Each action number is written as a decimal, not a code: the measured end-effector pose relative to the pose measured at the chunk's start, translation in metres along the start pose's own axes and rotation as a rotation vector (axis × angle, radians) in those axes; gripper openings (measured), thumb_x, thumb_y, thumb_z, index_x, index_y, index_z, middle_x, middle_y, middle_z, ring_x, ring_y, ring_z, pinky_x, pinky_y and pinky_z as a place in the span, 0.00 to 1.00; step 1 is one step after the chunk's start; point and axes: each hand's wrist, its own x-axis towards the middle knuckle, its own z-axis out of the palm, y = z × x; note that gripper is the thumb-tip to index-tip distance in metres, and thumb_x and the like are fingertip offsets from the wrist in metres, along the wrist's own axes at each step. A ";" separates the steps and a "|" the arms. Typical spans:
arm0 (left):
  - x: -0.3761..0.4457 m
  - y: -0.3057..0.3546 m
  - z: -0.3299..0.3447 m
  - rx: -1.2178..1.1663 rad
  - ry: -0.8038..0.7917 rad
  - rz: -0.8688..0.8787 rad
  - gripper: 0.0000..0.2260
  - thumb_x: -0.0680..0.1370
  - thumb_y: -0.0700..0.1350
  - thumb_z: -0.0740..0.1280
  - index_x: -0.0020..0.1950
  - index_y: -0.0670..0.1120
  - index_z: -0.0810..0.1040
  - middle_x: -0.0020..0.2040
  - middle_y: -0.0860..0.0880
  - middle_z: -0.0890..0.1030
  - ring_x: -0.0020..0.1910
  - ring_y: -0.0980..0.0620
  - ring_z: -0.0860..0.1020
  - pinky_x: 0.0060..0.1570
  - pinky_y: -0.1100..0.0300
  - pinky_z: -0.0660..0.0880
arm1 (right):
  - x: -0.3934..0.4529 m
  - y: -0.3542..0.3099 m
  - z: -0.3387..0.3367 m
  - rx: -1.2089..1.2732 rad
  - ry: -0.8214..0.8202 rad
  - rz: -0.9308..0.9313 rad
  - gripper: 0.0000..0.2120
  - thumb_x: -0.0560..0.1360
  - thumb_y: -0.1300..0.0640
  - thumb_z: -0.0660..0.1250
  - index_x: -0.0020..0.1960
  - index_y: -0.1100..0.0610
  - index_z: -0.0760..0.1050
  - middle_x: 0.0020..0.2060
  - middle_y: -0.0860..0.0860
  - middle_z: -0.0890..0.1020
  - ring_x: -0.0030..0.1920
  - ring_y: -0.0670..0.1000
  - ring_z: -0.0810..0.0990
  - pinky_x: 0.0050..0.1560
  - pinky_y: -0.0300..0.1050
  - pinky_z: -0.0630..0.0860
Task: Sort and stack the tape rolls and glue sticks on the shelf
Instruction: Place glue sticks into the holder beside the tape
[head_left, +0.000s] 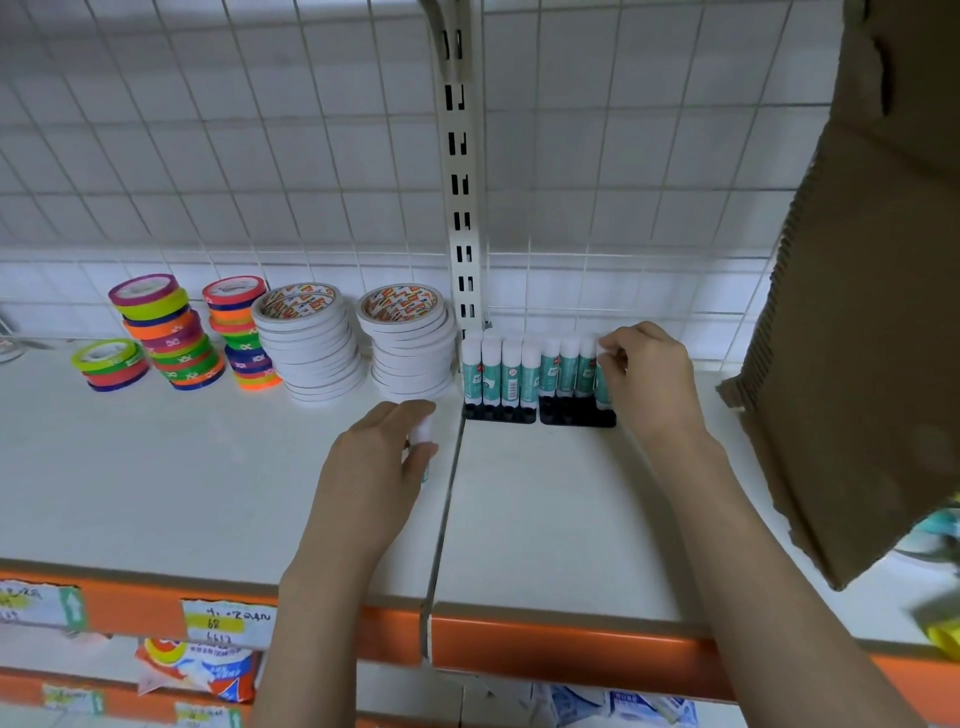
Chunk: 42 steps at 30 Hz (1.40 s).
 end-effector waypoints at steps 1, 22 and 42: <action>0.001 0.000 0.000 -0.001 -0.002 -0.001 0.14 0.72 0.36 0.71 0.57 0.44 0.79 0.44 0.46 0.81 0.39 0.46 0.79 0.39 0.59 0.70 | 0.000 0.000 0.000 0.004 -0.001 0.003 0.07 0.73 0.69 0.65 0.49 0.67 0.79 0.46 0.60 0.79 0.40 0.59 0.79 0.45 0.47 0.76; 0.003 0.005 0.003 -0.017 -0.014 -0.004 0.14 0.73 0.38 0.71 0.57 0.45 0.79 0.44 0.48 0.81 0.37 0.54 0.74 0.35 0.66 0.66 | 0.000 -0.001 -0.006 -0.001 -0.063 0.061 0.05 0.77 0.62 0.62 0.47 0.64 0.74 0.37 0.58 0.79 0.30 0.54 0.68 0.36 0.43 0.64; 0.091 0.078 0.028 -0.167 -0.054 0.223 0.15 0.76 0.40 0.67 0.62 0.44 0.76 0.52 0.47 0.80 0.47 0.51 0.77 0.50 0.61 0.72 | -0.011 0.015 -0.013 0.041 -0.087 0.140 0.21 0.79 0.58 0.59 0.71 0.58 0.64 0.68 0.52 0.70 0.68 0.51 0.66 0.62 0.41 0.64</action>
